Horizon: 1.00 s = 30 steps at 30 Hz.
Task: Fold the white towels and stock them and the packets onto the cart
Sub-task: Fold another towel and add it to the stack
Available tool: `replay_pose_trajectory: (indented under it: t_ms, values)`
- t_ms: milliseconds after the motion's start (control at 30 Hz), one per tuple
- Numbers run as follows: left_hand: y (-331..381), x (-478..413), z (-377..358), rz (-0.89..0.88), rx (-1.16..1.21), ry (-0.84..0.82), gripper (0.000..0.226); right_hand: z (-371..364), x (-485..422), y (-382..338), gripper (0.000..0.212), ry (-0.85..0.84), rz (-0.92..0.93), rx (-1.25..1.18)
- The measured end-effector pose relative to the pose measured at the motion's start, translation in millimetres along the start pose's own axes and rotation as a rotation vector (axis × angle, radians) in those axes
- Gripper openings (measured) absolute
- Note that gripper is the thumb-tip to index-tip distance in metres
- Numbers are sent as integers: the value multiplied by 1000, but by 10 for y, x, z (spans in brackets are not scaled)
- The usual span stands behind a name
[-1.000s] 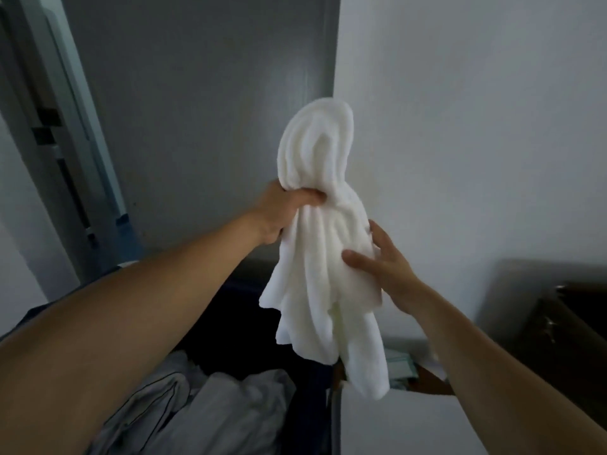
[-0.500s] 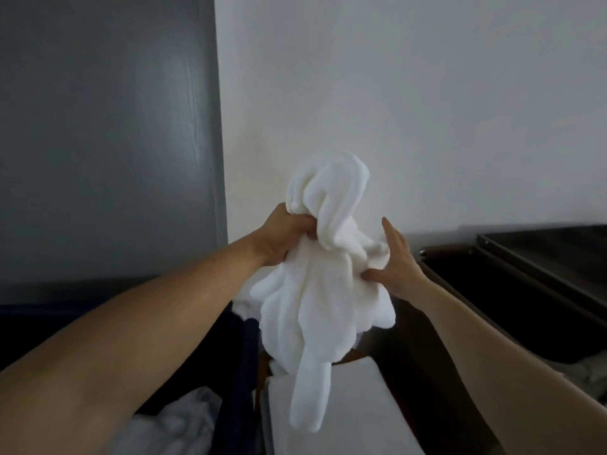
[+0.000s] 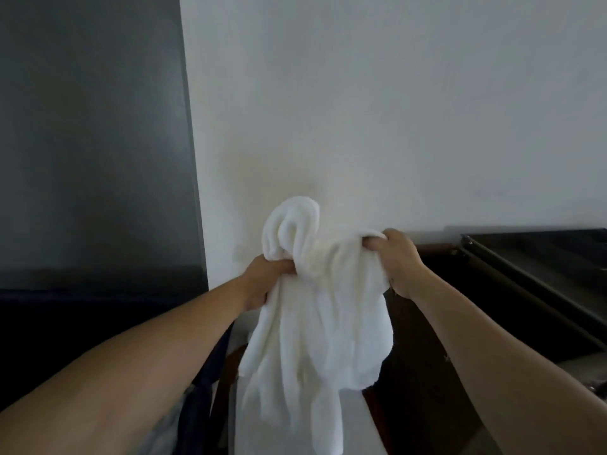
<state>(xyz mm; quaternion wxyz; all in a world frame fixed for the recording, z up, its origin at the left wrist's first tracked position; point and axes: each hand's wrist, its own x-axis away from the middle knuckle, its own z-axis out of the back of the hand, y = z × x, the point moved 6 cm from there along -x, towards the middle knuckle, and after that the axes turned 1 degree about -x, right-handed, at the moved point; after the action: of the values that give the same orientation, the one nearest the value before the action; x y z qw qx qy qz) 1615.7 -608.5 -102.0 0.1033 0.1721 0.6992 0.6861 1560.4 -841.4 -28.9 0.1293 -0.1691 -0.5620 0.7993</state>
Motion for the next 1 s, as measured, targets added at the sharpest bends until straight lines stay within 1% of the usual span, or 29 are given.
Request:
replay_pose_trajectory:
  t_ms: [67,100,133,200,233,267,333,367,400,433,467,533,567,600,633,700,733,800,867,967,1000]
  values:
    - [-180,18,-34,107,4,131,50,70,-45,-40,15,-2,-7,-98]
    - [-258,39,-69,156,-5,164,48,76,-73,-45,14,-14,-7,-136]
    - [-311,78,-125,201,-18,175,42,63,-84,-53,12,-34,-6,-152]
    - [-359,177,-306,283,-24,100,36,3,-86,-44,9,-84,-7,-157]
    - [-359,204,-392,296,-39,36,43,-34,-82,-22,8,-109,-13,-161]
    - [-335,211,-462,276,-80,-25,57,-73,-75,3,7,-129,-19,-176]
    - [-227,188,-543,171,-272,-102,97,-140,-42,54,8,-159,-43,-225]
    - [-165,182,-588,118,-399,-133,112,-162,-23,78,11,-164,-60,-238]
    - [-95,210,-667,70,-511,-166,120,-183,-12,100,14,-164,-77,-247]
    - [-44,238,-742,28,-591,-190,123,-195,1,106,18,-163,-93,-256]
    - [0,257,-814,-4,-623,-199,122,-199,18,98,19,-163,-104,-267]
    - [61,258,-923,-69,-560,-183,110,-177,56,31,15,-156,-110,-281]
    - [89,226,-946,-111,-507,-154,97,-152,64,-8,14,-158,-97,-280]
    - [138,190,-937,-143,-453,-100,79,-122,69,-61,15,-169,-72,-287]
    - [198,166,-912,-141,-394,-35,64,-89,84,-120,18,-193,-46,-316]
    - [310,103,-862,-105,-227,38,50,-41,117,-231,28,-286,7,-433]
    - [388,90,-867,-95,-133,50,45,6,127,-277,30,-302,41,-475]
    - [585,50,-890,-81,37,64,41,136,161,-338,24,-252,111,-436]
    - [826,11,-917,-90,171,78,42,221,199,-319,19,-208,158,-360]
    - [1168,-50,-899,-145,277,97,49,245,257,-279,21,-289,179,-369]
    - [1260,-61,-876,-162,298,102,48,268,267,-285,26,-305,195,-366]
